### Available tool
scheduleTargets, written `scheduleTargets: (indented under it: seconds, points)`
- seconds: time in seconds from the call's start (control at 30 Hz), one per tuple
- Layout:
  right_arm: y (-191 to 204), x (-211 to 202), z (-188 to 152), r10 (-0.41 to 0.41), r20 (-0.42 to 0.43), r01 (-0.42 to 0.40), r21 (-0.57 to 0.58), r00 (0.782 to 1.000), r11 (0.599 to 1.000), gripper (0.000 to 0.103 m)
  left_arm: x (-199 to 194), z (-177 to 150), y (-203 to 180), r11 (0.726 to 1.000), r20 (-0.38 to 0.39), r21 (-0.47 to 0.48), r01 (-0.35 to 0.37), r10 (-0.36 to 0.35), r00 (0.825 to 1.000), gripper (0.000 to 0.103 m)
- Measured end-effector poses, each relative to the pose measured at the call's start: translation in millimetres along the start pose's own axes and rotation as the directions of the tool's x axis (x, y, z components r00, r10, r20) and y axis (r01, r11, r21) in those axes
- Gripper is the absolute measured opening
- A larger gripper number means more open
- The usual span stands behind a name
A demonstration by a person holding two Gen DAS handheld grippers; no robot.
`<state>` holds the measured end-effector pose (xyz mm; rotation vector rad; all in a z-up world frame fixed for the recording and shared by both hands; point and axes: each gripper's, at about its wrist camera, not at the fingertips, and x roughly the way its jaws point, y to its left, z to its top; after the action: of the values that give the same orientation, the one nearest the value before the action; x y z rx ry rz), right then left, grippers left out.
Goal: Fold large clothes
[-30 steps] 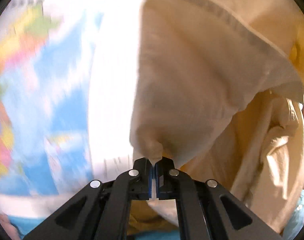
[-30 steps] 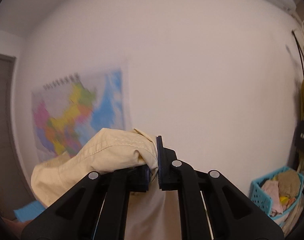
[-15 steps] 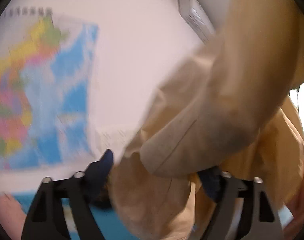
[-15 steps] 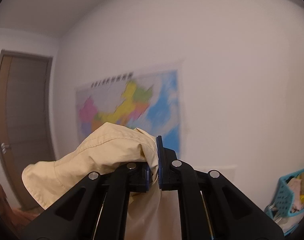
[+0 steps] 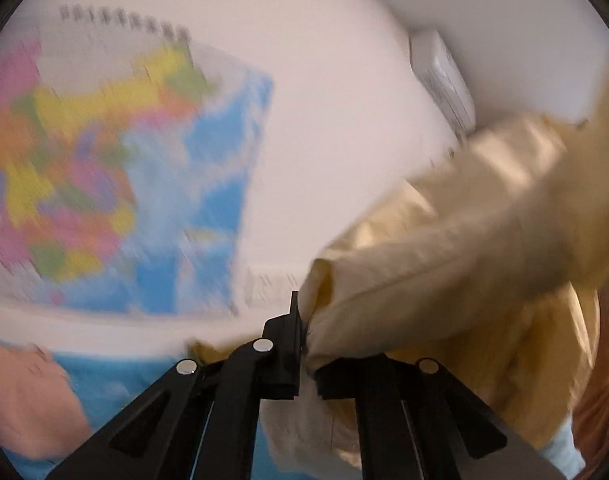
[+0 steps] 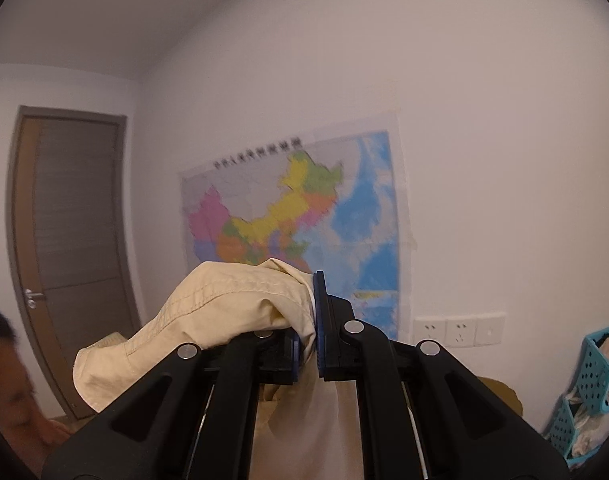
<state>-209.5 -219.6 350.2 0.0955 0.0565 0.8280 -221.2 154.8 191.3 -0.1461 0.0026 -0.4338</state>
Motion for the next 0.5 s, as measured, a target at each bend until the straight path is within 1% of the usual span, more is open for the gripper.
scheduleTargets:
  seconds: [0.03,0.1,0.17,0.2,0.3,0.37,0.4,0.43,0.47,0.5]
  points:
    - [6.1,-7.7,1.7,0.013,0.011,-0.013,-0.002,1.000,1.000,0.006,-16.0,12.3,-6.5,1.000,0.024,0.016,-0.019,0.018,1.000,0.004]
    - [21.3,-20.7,5.0,0.027,0.028,-0.027,-0.016,0.999,1.000,0.006,-35.6,37.8,-6.9,0.997,0.072,0.038,-0.061,0.058,0.996,0.003]
    - [31.5,-28.6,7.1,0.067,0.036,-0.066,-0.018,0.997,0.998,0.006,-64.3,63.2,-12.3,0.993,0.124,0.054,-0.106,0.098,0.987,0.003]
    - [34.2,-31.7,7.4,0.090,0.039,-0.089,-0.010,0.995,0.996,0.006,-82.4,78.1,-16.2,0.989,0.155,0.059,-0.136,0.125,0.980,0.003]
    - [37.6,-34.8,7.8,0.176,0.037,-0.178,0.036,0.984,0.983,0.006,-117.0,108.9,-29.0,0.973,0.191,0.090,-0.214,0.194,0.962,0.003]
    - [35.9,-31.9,5.7,0.220,0.042,-0.222,0.046,0.975,0.974,0.006,-137.1,121.7,-44.2,0.950,0.219,0.133,-0.281,0.248,0.944,0.004]
    - [31.4,-26.9,3.3,0.239,0.046,-0.242,0.065,0.970,0.968,0.007,-143.2,127.1,-51.4,0.932,0.231,0.158,-0.327,0.287,0.930,0.004]
    - [25.4,-19.1,1.0,0.253,0.042,-0.256,0.081,0.966,0.963,0.007,-144.4,131.3,-56.7,0.910,0.233,0.183,-0.372,0.327,0.916,0.004]
    - [14.9,-4.1,-3.5,0.253,0.029,-0.255,0.108,0.967,0.961,0.007,-143.4,133.2,-59.5,0.896,0.230,0.200,-0.396,0.350,0.908,0.004]
    - [4.3,12.1,-8.1,0.256,0.014,-0.255,0.144,0.967,0.956,0.007,-131.5,134.4,-56.7,0.870,0.214,0.224,-0.439,0.396,0.893,0.004]
